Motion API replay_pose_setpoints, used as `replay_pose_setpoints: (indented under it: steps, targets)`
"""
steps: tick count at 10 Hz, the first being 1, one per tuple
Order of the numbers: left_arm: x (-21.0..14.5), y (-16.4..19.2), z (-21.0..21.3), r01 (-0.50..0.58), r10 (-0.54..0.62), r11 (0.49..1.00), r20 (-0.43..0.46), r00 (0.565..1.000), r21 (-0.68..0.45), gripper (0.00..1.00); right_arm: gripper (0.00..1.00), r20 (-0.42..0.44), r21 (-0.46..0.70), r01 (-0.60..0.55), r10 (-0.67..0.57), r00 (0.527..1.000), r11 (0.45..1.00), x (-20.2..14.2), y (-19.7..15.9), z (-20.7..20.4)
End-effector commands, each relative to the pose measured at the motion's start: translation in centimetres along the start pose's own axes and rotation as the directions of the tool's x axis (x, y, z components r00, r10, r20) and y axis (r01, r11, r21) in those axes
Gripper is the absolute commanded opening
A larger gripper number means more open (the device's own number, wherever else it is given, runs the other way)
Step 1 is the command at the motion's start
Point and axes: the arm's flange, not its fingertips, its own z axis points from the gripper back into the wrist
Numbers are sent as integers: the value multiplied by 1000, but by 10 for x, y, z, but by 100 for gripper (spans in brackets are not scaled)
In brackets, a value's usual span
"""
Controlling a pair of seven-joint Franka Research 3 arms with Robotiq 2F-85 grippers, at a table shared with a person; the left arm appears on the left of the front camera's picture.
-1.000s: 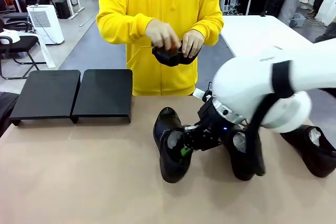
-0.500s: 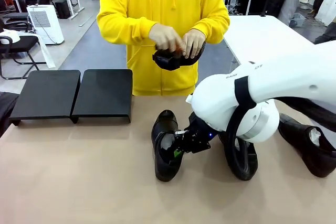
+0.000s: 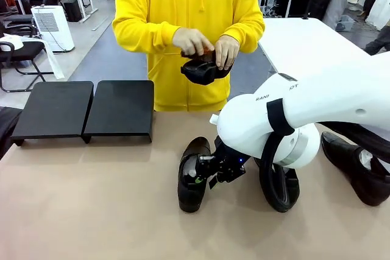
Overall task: Organize the shoes by placing them on the stand.
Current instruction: Pick up one Shoe and place it in the middle of the table.
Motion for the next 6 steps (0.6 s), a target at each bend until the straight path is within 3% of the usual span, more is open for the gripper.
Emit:
replay_pose_setpoints:
  steps: [1,5,6]
  targets:
    - [-1,0,1,10,-10,1000,4,1000,-14,100,100,-7,-11,-33,33,999,999,-7,8,14]
    - [-1,0,1,10,-10,1000,4,1000,-14,100,100,-4,26,-197,197,980,980,-43,24,48]
    - [-1,0,1,10,-10,1000,4,1000,-14,100,100,-7,3,-92,92,996,996,-16,23,26]
